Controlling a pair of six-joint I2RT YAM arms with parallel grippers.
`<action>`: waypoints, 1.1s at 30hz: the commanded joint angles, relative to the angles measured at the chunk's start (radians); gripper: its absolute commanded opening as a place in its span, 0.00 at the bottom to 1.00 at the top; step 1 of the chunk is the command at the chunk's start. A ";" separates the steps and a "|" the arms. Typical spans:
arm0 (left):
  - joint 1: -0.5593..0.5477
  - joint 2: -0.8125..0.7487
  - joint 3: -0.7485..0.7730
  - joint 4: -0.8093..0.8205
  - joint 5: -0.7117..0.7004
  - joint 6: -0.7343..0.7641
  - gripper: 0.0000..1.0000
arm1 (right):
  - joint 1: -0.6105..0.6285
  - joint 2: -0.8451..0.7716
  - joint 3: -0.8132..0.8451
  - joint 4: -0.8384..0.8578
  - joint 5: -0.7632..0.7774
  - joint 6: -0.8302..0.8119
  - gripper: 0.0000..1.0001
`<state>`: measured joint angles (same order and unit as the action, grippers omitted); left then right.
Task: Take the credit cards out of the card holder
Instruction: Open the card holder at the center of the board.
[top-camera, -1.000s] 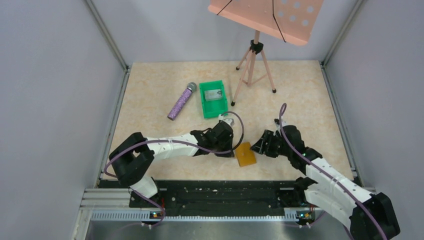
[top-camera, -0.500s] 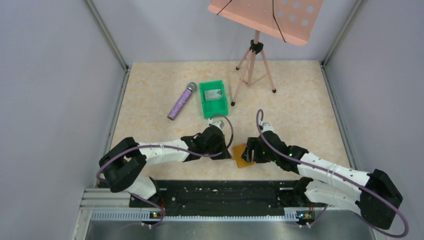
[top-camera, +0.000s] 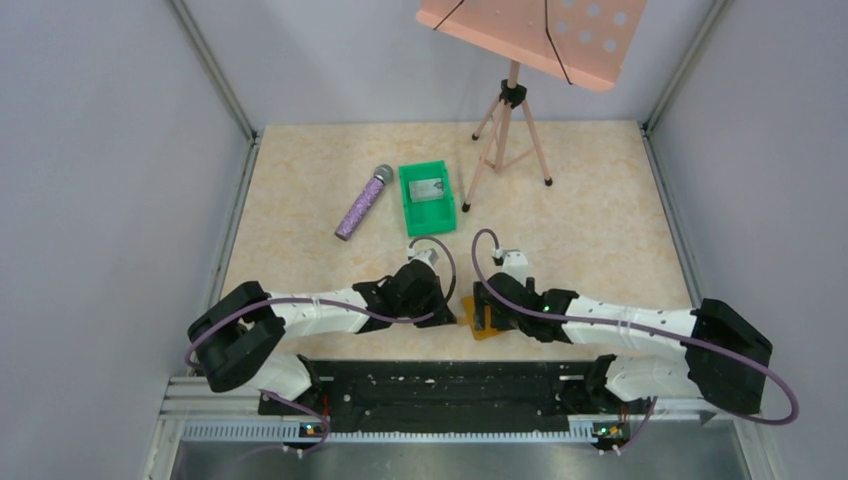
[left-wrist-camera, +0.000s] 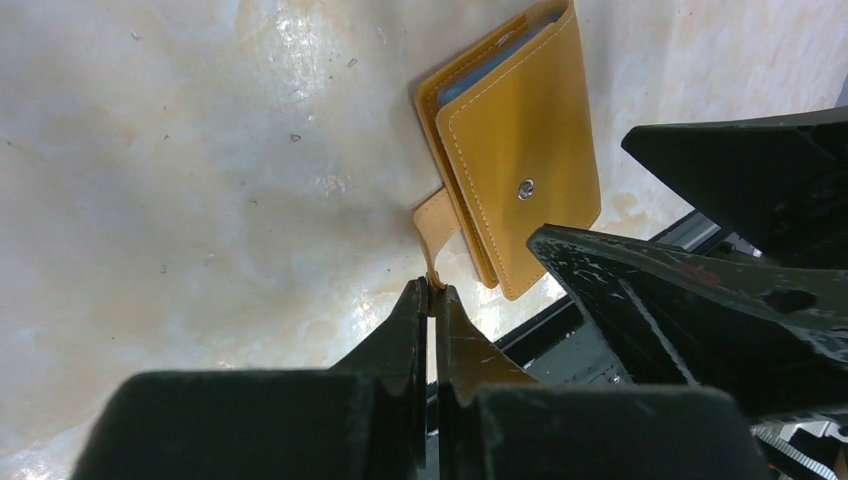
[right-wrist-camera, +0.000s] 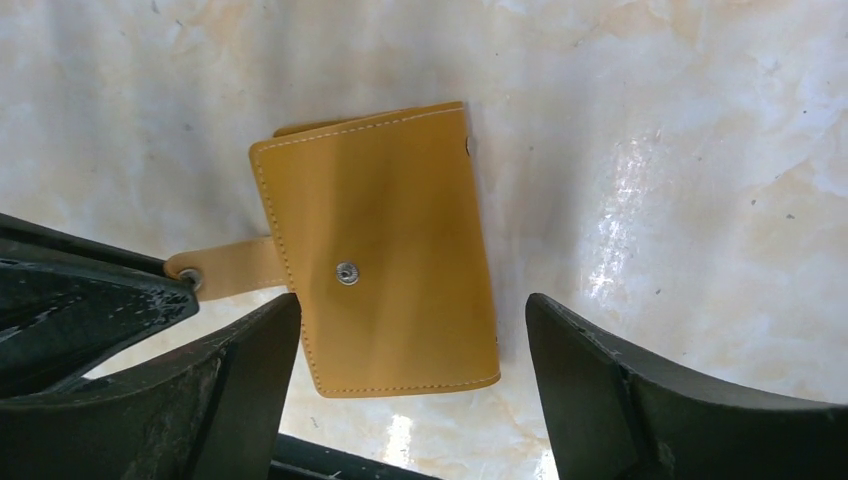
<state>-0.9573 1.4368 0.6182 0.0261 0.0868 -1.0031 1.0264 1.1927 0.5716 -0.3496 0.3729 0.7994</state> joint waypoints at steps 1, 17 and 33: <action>0.002 -0.025 -0.019 0.061 0.004 -0.014 0.00 | 0.034 0.028 0.059 -0.002 0.058 0.026 0.84; 0.002 -0.034 -0.020 0.053 -0.010 -0.006 0.00 | 0.066 0.142 0.093 -0.009 0.084 0.044 0.94; 0.002 -0.036 -0.015 0.035 -0.019 -0.003 0.00 | 0.088 0.161 0.128 -0.082 0.174 0.057 0.83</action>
<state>-0.9573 1.4349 0.6056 0.0498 0.0845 -1.0084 1.1042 1.3815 0.6640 -0.4084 0.4828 0.8421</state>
